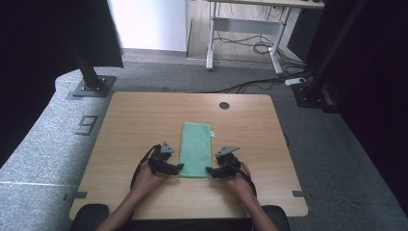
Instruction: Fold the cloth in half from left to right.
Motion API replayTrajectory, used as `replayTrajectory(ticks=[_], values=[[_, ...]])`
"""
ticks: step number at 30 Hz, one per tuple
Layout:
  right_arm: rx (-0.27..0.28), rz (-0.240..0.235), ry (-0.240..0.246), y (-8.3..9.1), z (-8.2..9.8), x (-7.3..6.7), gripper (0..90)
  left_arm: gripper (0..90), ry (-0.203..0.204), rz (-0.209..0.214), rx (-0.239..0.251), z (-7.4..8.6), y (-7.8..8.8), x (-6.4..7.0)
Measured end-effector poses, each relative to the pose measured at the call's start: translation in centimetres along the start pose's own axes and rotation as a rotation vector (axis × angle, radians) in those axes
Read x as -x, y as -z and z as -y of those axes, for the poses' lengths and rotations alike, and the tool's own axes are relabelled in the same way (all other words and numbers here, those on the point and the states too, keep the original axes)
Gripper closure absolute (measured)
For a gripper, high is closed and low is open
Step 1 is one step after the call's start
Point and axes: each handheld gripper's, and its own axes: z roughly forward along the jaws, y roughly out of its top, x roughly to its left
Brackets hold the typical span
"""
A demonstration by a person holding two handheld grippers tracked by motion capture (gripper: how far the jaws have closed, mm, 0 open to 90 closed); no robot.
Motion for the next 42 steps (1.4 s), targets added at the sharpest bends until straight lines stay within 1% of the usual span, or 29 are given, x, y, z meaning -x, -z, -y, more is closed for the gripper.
replayTrajectory(ticks=[2,4,5,8,10,11,14,16,18,19,20,22,28,30,33,35,39,42], values=[[0.003,0.002,0.002,0.0,0.0,0.0,31.5,16.8,0.003,-0.001,0.002,0.0,0.0,0.0],[0.012,-0.001,0.017,0.1,0.1,0.0,30.6,16.7,0.006,0.003,0.003,-0.1,0.2,0.1],[0.018,-0.001,0.024,0.2,0.1,0.0,29.1,16.7,0.004,0.006,0.006,-0.2,0.3,0.1],[0.032,-0.005,0.022,0.9,0.2,0.2,26.0,15.4,0.004,0.02,0.024,-0.3,1.3,0.2],[0.034,0.0,0.013,1.3,0.4,0.4,23.3,14.7,0.01,0.03,0.033,-0.1,2.0,0.2],[0.032,0.002,0.007,1.5,0.6,0.6,22.2,14.6,0.006,0.034,0.033,0.0,2.4,0.1],[0.032,0.011,-0.016,2.0,1.0,1.4,18.6,14.0,0.007,0.023,0.03,0.6,3.3,-0.2],[0.03,0.014,-0.031,2.3,1.3,1.8,16.4,11.3,0.021,0.018,0.019,1.2,3.6,-0.6],[0.03,0.023,-0.038,2.6,1.6,2.1,14.5,9.5,0.032,0.007,0.009,1.7,3.8,-1.1],[0.028,0.025,-0.037,2.6,1.7,2.3,14.0,9.3,0.041,0.009,0.007,1.9,3.9,-1.3],[0.027,0.029,-0.038,2.7,1.8,2.4,13.5,8.8,0.047,0.009,0.005,2.0,4.0,-1.4],[0.027,0.038,-0.038,2.7,2.0,2.7,12.5,7.0,0.047,0.005,0.003,2.2,3.9,-1.7],[0.008,0.049,-0.038,2.4,2.7,3.2,3.6,1.7,0.04,-0.003,-0.031,2.8,2.9,-2.1],[0.003,0.054,-0.032,2.3,2.9,3.3,1.4,0.9,0.036,-0.012,-0.032,2.9,2.8,-2.1],[0.001,0.056,-0.031,2.1,3.0,3.3,0.6,0.0,0.018,-0.031,-0.029,3.0,2.5,-2.1],[-0.006,0.054,-0.026,2.0,3.2,3.3,0.0,0.0,0.014,-0.031,-0.031,3.0,2.5,-2.0],[0.002,0.056,-0.02,1.9,3.2,3.3,0.0,0.0,0.012,-0.028,-0.033,2.9,2.5,-2.0],[0.024,0.059,-0.021,1.8,3.4,3.3,0.0,0.0,0.012,-0.027,-0.033,2.9,2.5,-2.0]])
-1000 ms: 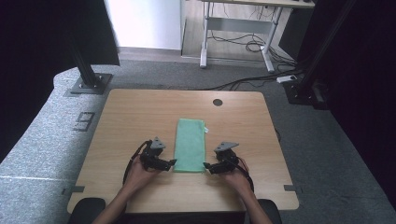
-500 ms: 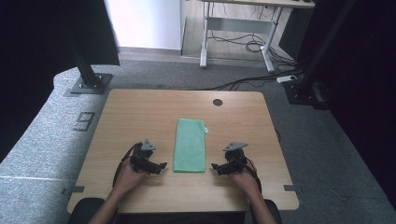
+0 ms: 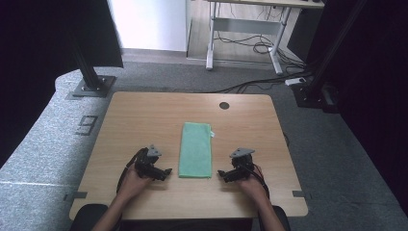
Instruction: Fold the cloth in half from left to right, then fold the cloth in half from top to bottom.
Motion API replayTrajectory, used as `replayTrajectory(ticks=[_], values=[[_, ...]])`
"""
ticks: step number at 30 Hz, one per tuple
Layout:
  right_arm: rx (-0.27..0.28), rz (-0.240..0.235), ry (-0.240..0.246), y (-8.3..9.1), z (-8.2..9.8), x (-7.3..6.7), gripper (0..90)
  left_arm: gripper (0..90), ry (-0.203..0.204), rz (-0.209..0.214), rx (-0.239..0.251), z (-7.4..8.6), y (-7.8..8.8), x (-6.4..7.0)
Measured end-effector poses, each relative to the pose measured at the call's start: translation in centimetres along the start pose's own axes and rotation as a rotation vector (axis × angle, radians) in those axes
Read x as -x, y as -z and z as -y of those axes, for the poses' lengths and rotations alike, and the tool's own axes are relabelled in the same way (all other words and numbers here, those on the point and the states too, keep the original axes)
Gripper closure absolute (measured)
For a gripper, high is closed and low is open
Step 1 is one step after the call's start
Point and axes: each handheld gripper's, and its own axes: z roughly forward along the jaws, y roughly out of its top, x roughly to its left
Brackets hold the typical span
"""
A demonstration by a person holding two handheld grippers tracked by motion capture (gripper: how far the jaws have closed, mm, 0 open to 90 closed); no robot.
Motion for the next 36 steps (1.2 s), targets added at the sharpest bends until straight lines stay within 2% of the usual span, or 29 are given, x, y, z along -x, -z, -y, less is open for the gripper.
replayTrajectory(ticks=[21,23,29,36], values=[[0.002,-0.002,-0.011,0.0,0.0,0.0,0.0,0.0,0.004,-0.005,-0.001,-0.2,-0.1,0.0],[0.002,-0.004,-0.016,0.0,0.0,0.0,0.0,0.1,0.007,-0.011,-0.011,-0.5,-0.2,0.1],[0.0,-0.02,-0.034,-0.1,-0.5,0.0,0.0,0.8,0.015,-0.007,0.039,-1.8,-0.1,0.2],[0.011,-0.039,-0.036,-0.4,-1.4,-0.5,0.0,0.5,0.032,-0.007,0.039,-2.8,-0.9,-0.3]])
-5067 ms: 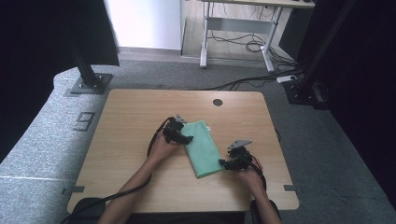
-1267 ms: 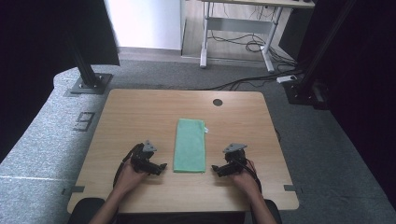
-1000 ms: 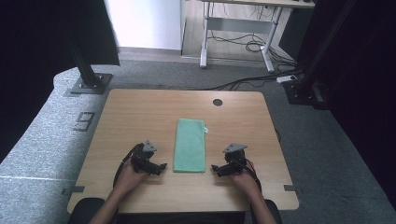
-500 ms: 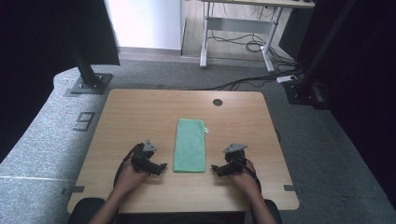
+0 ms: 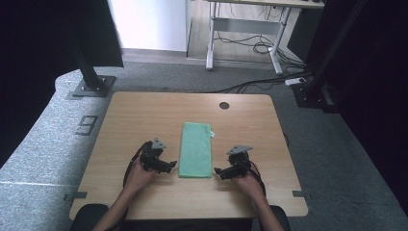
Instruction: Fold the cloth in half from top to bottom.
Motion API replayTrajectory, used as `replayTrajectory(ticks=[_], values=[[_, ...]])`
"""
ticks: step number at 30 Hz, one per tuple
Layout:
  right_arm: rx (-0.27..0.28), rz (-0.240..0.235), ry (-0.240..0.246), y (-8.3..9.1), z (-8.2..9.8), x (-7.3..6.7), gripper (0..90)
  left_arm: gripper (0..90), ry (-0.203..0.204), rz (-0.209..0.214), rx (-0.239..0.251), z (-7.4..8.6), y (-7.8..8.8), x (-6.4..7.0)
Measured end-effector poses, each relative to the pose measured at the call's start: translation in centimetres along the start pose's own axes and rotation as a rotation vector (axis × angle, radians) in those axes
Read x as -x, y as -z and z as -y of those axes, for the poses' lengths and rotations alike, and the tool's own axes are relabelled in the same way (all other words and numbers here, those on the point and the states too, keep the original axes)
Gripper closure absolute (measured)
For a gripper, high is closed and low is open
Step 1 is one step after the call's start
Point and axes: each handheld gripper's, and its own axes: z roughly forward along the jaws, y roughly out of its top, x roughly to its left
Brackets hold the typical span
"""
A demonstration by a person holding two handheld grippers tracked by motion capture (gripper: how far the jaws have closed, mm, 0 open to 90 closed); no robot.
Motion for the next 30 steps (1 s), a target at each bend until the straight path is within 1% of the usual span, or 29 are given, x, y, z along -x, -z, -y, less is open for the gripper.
replayTrajectory(ticks=[4,7,10,11,13,15,18,21,24,28,30], values=[[-0.002,-0.017,-0.004,-0.5,-0.8,-0.6,0.7,0.0,-0.001,0.003,0.013,-0.8,-0.4,-0.3],[-0.004,-0.011,0.009,-0.7,-1.4,-0.9,0.8,0.0,-0.012,-0.013,0.014,-1.8,-0.9,-0.5],[0.003,-0.011,0.0,-1.0,-2.0,-1.0,0.8,0.0,-0.016,-0.024,0.016,-2.9,-1.6,-0.9],[0.002,-0.007,0.005,-1.2,-2.2,-0.9,0.8,0.0,-0.018,-0.03,0.017,-3.4,-1.9,-1.0],[-0.011,0.001,0.005,-1.7,-2.5,-0.9,1.0,0.5,-0.023,-0.049,0.018,-4.1,-2.3,-1.1],[-0.022,0.008,0.008,-2.1,-2.7,-0.9,1.1,1.2,-0.019,-0.055,0.023,-4.7,-2.7,-1.3],[-0.045,0.015,0.017,-2.7,-2.7,-0.9,1.3,1.2,-0.026,-0.063,0.012,-5.4,-3.5,-1.6],[-0.051,0.018,0.016,-3.0,-2.6,-0.9,1.2,1.2,-0.034,-0.083,-0.009,-5.7,-4.4,-1.6],[-0.054,0.023,0.014,-3.0,-2.5,-0.9,0.9,1.1,-0.035,-0.09,-0.038,-5.3,-5.3,-1.7],[-0.061,0.032,0.012,-2.9,-2.5,-1.2,0.8,1.7,-0.015,-0.078,-0.031,-4.7,-5.4,-1.7],[-0.064,0.037,0.007,-2.8,-2.4,-1.4,0.8,2.4,-0.018,-0.073,-0.031,-4.5,-5.3,-1.6]])
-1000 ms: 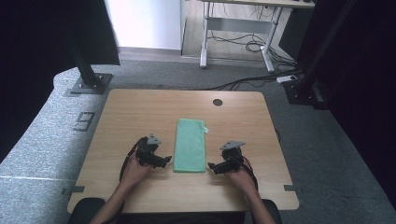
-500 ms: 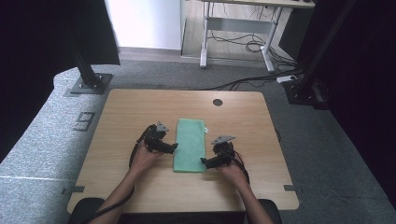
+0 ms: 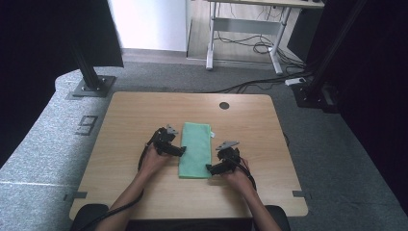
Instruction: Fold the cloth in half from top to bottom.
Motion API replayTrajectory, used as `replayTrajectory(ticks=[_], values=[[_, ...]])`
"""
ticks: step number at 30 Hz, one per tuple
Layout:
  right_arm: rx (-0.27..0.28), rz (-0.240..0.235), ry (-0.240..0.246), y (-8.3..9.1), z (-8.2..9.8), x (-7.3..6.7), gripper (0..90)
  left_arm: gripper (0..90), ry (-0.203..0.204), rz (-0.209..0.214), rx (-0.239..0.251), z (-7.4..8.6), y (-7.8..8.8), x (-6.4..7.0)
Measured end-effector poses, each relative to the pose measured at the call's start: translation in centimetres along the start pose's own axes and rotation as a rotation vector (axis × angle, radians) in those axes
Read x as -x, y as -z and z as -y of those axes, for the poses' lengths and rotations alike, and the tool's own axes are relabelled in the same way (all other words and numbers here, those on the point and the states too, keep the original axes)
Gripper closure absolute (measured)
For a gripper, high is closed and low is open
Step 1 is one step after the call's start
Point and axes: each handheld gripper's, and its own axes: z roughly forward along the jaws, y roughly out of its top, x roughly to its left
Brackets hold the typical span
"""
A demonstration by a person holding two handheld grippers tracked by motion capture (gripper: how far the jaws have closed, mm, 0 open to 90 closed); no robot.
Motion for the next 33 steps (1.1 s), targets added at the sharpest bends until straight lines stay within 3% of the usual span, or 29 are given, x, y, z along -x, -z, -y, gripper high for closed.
replayTrajectory(ticks=[14,20,23,33], values=[[-0.011,-0.033,0.047,1.8,1.9,-2.9,3.1,4.1,-0.013,0.057,0.009,2.9,2.4,2.0],[-0.023,-0.069,0.07,2.6,2.0,-3.5,14.6,4.4,-0.014,0.059,0.014,3.7,3.1,2.6],[-0.013,-0.094,0.049,2.6,1.5,-3.2,14.7,4.4,-0.011,0.06,0.018,3.7,3.1,2.6],[0.039,-0.066,-0.005,2.1,-1.8,-0.1,16.4,4.3,0.0,0.07,0.009,3.7,3.0,2.4]])
